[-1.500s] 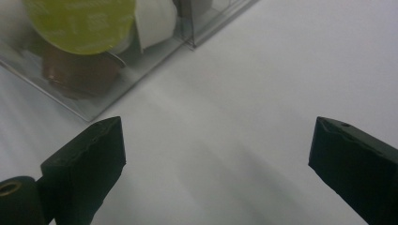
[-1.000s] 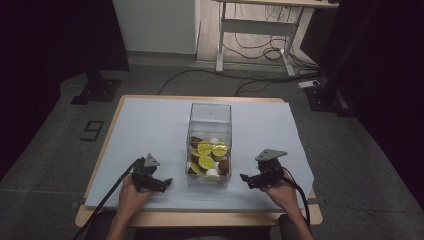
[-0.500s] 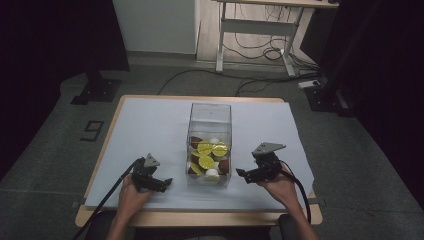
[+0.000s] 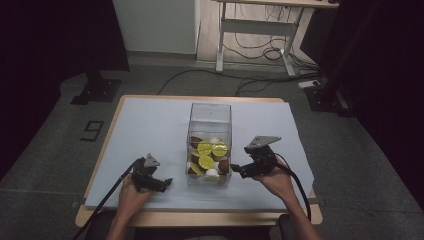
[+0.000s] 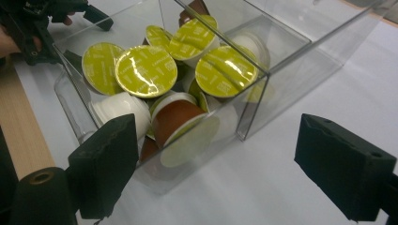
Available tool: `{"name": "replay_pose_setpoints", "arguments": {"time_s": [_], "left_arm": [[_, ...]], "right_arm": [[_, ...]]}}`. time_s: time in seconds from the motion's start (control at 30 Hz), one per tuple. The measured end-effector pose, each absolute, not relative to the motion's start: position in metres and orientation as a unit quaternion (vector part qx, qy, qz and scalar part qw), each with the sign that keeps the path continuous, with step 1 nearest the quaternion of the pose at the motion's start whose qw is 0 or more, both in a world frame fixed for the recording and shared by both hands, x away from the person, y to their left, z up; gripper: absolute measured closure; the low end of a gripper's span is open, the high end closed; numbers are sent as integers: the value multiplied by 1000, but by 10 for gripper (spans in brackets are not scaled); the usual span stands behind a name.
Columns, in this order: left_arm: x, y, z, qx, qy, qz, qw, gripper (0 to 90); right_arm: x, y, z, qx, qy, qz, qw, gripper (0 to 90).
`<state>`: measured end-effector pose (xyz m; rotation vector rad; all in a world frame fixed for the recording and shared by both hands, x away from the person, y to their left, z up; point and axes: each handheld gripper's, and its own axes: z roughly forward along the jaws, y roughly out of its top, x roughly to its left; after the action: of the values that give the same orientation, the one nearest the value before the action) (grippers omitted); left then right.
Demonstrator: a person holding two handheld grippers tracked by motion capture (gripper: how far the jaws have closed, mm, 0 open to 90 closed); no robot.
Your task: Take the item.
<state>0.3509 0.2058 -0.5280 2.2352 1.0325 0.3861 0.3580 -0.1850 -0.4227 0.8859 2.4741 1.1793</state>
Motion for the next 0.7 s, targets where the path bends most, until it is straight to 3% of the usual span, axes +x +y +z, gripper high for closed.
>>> {"name": "replay_pose_setpoints", "arguments": {"time_s": [0.7], "left_arm": [[351, 206, -528, 850, 393, 147, 319, 0]], "right_arm": [[370, -154, -415, 275, 865, 408, 102, 178]]}}
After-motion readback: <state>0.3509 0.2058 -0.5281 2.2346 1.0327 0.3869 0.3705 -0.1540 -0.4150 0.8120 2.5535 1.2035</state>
